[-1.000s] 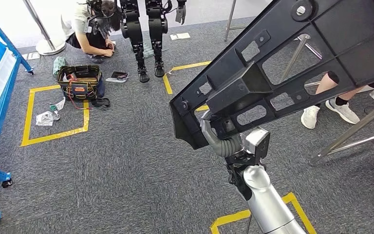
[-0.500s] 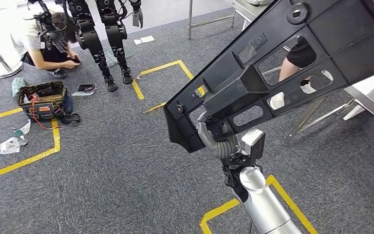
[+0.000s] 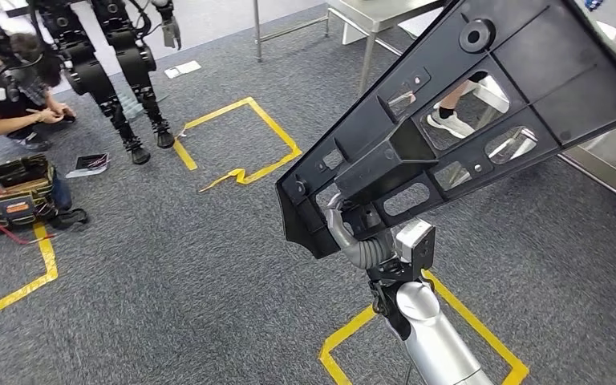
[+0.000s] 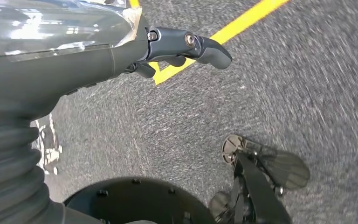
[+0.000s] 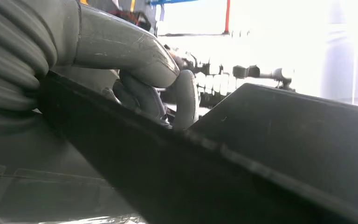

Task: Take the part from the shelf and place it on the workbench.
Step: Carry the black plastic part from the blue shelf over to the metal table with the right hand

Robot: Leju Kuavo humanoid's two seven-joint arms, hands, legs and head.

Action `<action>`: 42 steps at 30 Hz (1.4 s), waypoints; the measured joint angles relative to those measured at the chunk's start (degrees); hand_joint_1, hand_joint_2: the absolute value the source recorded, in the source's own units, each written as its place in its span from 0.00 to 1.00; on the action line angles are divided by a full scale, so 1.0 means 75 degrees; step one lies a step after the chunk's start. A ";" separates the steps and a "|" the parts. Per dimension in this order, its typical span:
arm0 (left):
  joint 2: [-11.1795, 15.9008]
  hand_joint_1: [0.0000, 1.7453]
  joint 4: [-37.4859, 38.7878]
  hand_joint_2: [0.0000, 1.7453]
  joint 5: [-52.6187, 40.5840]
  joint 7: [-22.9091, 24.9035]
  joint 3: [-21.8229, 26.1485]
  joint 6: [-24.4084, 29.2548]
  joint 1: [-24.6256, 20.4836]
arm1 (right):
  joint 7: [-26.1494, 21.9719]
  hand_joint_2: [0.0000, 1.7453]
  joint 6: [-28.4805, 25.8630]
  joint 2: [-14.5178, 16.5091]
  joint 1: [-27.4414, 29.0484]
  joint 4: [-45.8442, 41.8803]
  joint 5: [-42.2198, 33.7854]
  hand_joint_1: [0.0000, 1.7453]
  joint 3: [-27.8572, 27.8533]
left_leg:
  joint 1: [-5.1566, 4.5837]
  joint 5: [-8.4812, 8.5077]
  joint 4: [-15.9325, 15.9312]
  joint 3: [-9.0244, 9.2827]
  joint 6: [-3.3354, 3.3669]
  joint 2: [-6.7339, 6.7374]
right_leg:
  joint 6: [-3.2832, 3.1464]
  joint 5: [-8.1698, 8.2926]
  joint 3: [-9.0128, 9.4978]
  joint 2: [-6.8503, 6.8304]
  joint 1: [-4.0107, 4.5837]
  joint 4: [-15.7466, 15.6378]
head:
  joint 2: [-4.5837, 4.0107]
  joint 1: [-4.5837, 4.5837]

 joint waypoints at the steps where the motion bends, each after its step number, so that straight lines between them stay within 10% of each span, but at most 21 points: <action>1: 0.0008 0.00 0.0000 1.00 -0.0014 -0.0003 -0.0001 -0.0062 0.0001 | 0.0005 1.00 -0.0012 -0.0003 0.0007 0.0009 0.0008 1.00 0.0000 | -0.0026 -0.0026 0.0001 0.0013 -0.0031 0.0156 | 0.0028 0.0156 0.0281 -0.0196 0.0036 -0.0468 | 0.0000 -0.0001; 3: 0.0031 0.00 -0.0001 1.00 -0.0034 -0.0007 -0.0002 -0.0145 0.0001 | 0.0012 1.00 -0.0032 0.0004 0.0005 0.0014 0.0020 1.00 -0.0001 | -0.0069 -0.0073 -0.0007 0.0066 -0.0116 0.0367 | -0.0005 0.0391 0.0745 -0.0453 0.0110 -0.1280 | 0.0000 -0.0011; 5: 0.0043 0.00 -0.0003 1.00 -0.0041 -0.0006 -0.0004 -0.0124 -0.0010 | 0.0018 1.00 -0.0045 -0.0001 0.0022 0.0008 0.0024 1.00 -0.0010 | -0.0071 -0.0104 -0.0033 0.0130 -0.0198 0.0502 | -0.0091 0.0420 0.0754 -0.0278 0.0118 -0.1290 | 0.0000 -0.0020; 8: 0.0034 0.00 -0.0002 1.00 -0.0042 -0.0001 -0.0007 0.0001 -0.0027 | 0.0015 1.00 -0.0060 0.0004 0.0065 -0.0035 0.0020 1.00 -0.0027 | -0.0014 -0.0462 0.0457 -0.0046 -0.0304 0.0060 | -0.0257 0.0470 0.0805 -0.0004 -0.0017 -0.1348 | 0.0000 -0.0063; 12: 0.0013 0.00 0.0000 1.00 -0.0028 0.0002 -0.0007 0.0133 0.0007 | 0.0015 1.00 -0.0063 0.0031 0.0190 -0.0047 0.0017 1.00 -0.0028 | 0.0013 -0.1118 0.2091 -0.0892 -0.0346 -0.0382 | -0.0346 0.0478 0.0805 0.0384 -0.0025 -0.1348 | 0.0000 -0.0113; 16: 0.0014 0.00 -0.0001 1.00 -0.0023 -0.0010 -0.0008 0.0159 0.0007 | 0.0015 1.00 -0.0063 0.0037 0.0240 -0.0047 0.0015 1.00 -0.0031 | 0.0131 -0.0202 0.0646 -0.0300 -0.0377 -0.0704 | -0.0290 0.0466 0.0797 0.0801 -0.0030 -0.1285 | 0.0000 -0.0122; 20: 0.0008 0.00 0.0000 1.00 -0.0026 -0.0034 -0.0011 0.0147 -0.0004 | 0.0015 1.00 -0.0068 0.0036 0.0247 -0.0054 0.0013 1.00 -0.0045 | 0.0092 -0.0080 0.0079 -0.0028 -0.0262 -0.0844 | -0.0054 0.0514 0.0669 0.1116 -0.0041 -0.1288 | 0.0000 -0.0107; 23: 0.0001 0.00 -0.0002 1.00 -0.0034 -0.0049 -0.0013 0.0117 -0.0019 | 0.0021 1.00 -0.0068 0.0014 0.0263 -0.0074 0.0013 1.00 -0.0058 | 0.0077 0.0012 -0.0026 0.0049 -0.0066 -0.0564 | 0.0012 0.0351 0.0403 0.0682 -0.0009 -0.0900 | 0.0000 -0.0059; 25: 0.0004 0.00 -0.0003 1.00 -0.0039 -0.0053 -0.0013 0.0060 -0.0009 | 0.0034 1.00 -0.0067 0.0027 0.0257 -0.0083 0.0009 1.00 -0.0044 | 0.0042 0.0020 -0.0053 0.0052 -0.0002 -0.0365 | -0.0044 -0.0047 -0.0070 0.0301 0.0013 0.0064 | 0.0000 -0.0014; 28: 0.0026 0.00 -0.0003 1.00 -0.0042 -0.0052 -0.0013 0.0024 -0.0001 | 0.0058 1.00 -0.0065 0.0039 0.0284 -0.0082 0.0004 1.00 -0.0028 | 0.0017 0.0003 -0.0051 0.0048 0.0012 -0.0062 | 0.0005 -0.0297 -0.0505 0.0212 -0.0006 0.0954 | 0.0000 -0.0012; 31: 0.0036 0.00 -0.0003 1.00 -0.0042 -0.0050 -0.0013 0.0023 -0.0007 | 0.0065 1.00 -0.0060 0.0042 0.0278 -0.0084 0.0003 1.00 -0.0028 | 0.0010 -0.0031 -0.0050 0.0083 -0.0034 0.0188 | 0.0142 0.0193 0.0265 -0.0124 0.0003 -0.0460 | 0.0000 -0.0007; 34: 0.0042 0.00 -0.0003 1.00 -0.0042 -0.0050 -0.0015 0.0006 -0.0008 | 0.0069 1.00 -0.0058 0.0069 0.0255 -0.0088 0.0004 1.00 -0.0024 | -0.0054 -0.0102 -0.0060 0.0160 -0.0152 0.0389 | 0.0031 0.0427 0.0763 -0.0514 0.0094 -0.1311 | 0.0000 -0.0014; 38: 0.0062 0.00 -0.0003 1.00 -0.0035 -0.0074 -0.0026 -0.0070 -0.0019 | 0.0086 1.00 -0.0058 0.0093 0.0266 -0.0095 0.0021 1.00 -0.0026 | -0.0002 -0.0317 0.0112 0.0183 -0.0326 0.0282 | -0.0191 0.0478 0.0811 -0.0127 0.0010 -0.1360 | 0.0000 -0.0038; 42: 0.0087 0.00 -0.0003 1.00 -0.0089 -0.0094 -0.0046 -0.0143 0.0023 | 0.0096 1.00 -0.0119 0.0148 0.0338 -0.0099 0.0090 1.00 -0.0026 | 0.0028 -0.1128 0.1847 -0.0690 -0.0392 -0.0354 | -0.0345 0.0490 0.0822 0.0262 -0.0026 -0.1371 | 0.0000 -0.0094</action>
